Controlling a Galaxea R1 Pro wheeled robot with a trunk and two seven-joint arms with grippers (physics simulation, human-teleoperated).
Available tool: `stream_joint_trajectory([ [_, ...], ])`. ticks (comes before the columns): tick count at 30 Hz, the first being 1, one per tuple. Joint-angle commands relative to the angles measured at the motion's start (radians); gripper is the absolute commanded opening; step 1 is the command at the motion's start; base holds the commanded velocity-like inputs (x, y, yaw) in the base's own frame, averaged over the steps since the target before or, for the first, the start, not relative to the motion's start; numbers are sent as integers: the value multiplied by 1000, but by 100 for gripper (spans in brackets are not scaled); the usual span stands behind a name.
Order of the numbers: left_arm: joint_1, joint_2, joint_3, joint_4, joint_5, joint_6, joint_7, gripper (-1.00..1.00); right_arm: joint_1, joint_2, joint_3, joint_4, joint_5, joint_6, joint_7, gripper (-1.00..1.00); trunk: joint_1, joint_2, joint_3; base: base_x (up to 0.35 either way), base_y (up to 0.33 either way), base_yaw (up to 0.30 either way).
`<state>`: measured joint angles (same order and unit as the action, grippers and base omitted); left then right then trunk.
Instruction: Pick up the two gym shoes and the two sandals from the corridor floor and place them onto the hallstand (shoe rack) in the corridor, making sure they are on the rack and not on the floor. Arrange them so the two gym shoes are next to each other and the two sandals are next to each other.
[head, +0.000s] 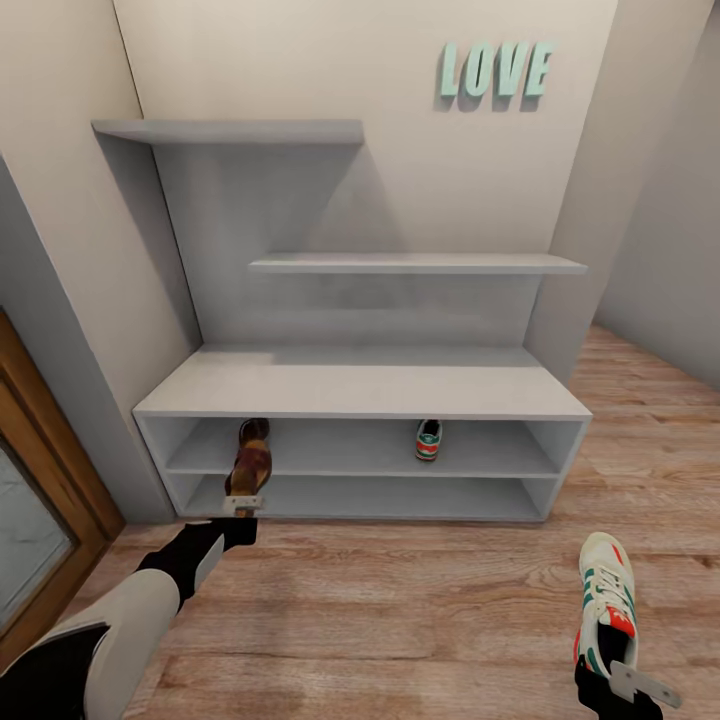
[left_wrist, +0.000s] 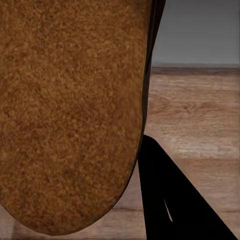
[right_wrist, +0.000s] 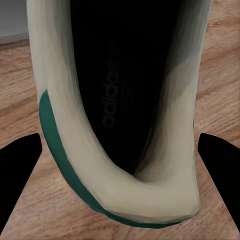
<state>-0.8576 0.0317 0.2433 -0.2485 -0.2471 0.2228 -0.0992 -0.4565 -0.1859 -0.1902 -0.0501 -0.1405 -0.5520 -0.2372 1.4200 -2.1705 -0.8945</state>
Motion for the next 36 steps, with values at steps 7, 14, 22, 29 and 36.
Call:
stream_joint_trajectory([
  [7, -1, 1, 8, -3, -14, 145, -7, -100, -1, -1, 2, -1, -12, -3, 1, -100, 0, 0, -1, 0, 0, -162],
  [14, 4, 8, 8, -4, -14, 143, -9, -100, -1, -1, 3, -2, -13, -3, 1, -100, 0, 0, -1, 0, 0, -263],
  [22, 15, 14, 12, -53, -13, 142, -11, -100, -1, 0, 3, -3, -13, -5, 1, -100, 0, 0, -1, 0, 0, -51],
  [29, 20, 14, 14, -91, -12, 146, -11, -100, -1, 0, 3, -4, -12, -5, 1, -100, 27, -49, -26, 0, 0, -2],
  [36, 20, 14, 14, -93, -12, 147, -10, -100, -1, 0, 3, -4, -12, -4, 1, -100, 53, -98, -58, 0, 0, 0],
])
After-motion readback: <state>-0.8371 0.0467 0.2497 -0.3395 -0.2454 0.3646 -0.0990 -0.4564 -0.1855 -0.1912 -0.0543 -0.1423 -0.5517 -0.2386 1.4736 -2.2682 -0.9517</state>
